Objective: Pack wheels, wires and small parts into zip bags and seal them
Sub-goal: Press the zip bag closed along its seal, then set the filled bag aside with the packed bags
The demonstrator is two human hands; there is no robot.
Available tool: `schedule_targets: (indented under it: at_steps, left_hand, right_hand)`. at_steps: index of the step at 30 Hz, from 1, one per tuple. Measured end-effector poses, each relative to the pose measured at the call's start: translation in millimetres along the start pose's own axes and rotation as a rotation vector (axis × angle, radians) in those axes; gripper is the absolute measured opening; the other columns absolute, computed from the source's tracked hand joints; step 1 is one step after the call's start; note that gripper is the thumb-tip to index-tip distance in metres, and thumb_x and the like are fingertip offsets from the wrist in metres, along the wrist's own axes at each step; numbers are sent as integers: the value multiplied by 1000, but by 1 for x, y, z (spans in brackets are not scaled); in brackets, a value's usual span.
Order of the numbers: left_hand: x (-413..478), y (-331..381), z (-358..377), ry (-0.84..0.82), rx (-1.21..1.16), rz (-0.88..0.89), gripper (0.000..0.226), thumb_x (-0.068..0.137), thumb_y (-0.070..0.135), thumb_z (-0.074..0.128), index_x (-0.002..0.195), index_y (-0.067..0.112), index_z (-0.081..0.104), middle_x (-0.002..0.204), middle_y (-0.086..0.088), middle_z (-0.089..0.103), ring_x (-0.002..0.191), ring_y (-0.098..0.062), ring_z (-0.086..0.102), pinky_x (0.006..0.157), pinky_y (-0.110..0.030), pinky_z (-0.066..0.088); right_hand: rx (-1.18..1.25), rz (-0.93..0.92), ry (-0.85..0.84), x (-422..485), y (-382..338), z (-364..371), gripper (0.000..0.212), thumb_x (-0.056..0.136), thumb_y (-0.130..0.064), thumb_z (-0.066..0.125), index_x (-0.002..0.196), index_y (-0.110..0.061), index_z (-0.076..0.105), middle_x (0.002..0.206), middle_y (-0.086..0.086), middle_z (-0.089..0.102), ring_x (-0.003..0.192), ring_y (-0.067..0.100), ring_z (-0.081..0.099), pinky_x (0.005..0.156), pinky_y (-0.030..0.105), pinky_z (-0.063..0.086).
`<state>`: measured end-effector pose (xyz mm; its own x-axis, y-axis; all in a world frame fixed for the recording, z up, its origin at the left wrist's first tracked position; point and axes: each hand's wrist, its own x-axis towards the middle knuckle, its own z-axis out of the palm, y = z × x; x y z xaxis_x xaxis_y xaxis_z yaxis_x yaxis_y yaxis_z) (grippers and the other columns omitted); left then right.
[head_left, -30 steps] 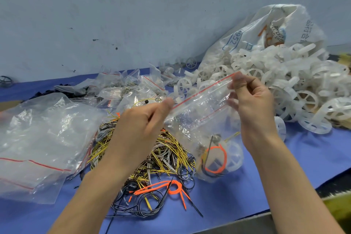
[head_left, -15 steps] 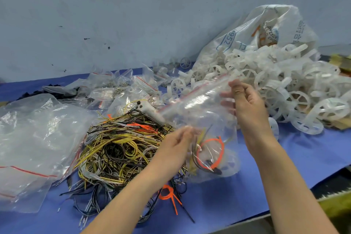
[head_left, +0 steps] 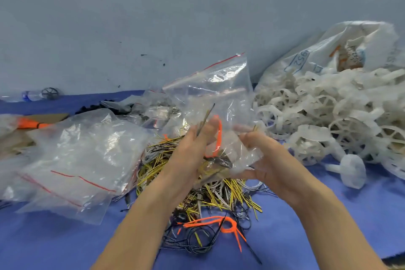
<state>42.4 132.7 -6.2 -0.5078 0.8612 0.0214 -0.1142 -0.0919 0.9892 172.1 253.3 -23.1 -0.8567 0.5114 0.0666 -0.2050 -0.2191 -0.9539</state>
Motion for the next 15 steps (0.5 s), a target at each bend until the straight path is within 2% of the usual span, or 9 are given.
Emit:
schedule_targets:
  at_steps: [2,4,7,11,15]
  left_hand:
    - [-20,0,-26,-10,17,-17,57,90,60,58,131,20,60,122,-12,68,110,-31,65,84,-43,53]
    - [-43,1,-54,69,20,-24,54,90,60,57,127,21,63,117,-11,71,101,-32,68,74,-38,54]
    - [-71,9,-95,242,7,-12,43,87,59,59,112,27,72,113,-4,73,104,-26,70,85,-43,58]
    - [-94,28,-140,429,-88,2,42,88,54,62,106,18,75,108,-11,74,98,-30,72,85,-44,59]
    - [-102,43,-188,588,-289,47,42,89,49,63,115,17,71,108,-13,74,98,-30,72,79,-44,60]
  right_hand:
    - [-6,28,-2,7,7,26,32,90,-27,61,119,-18,69,107,14,68,104,37,68,79,56,59]
    - [-37,63,-40,14,17,58,37,86,-31,62,119,-15,67,106,17,69,101,39,69,74,54,60]
    - [-56,102,-84,26,29,109,24,95,-33,54,107,-20,71,98,14,72,90,41,70,70,49,59]
    - [-37,123,-140,43,39,169,42,98,-48,46,121,-18,62,105,25,71,87,35,71,67,44,59]
    - [102,152,-114,59,37,227,27,98,-50,50,106,-29,65,104,8,74,87,26,74,63,41,60]
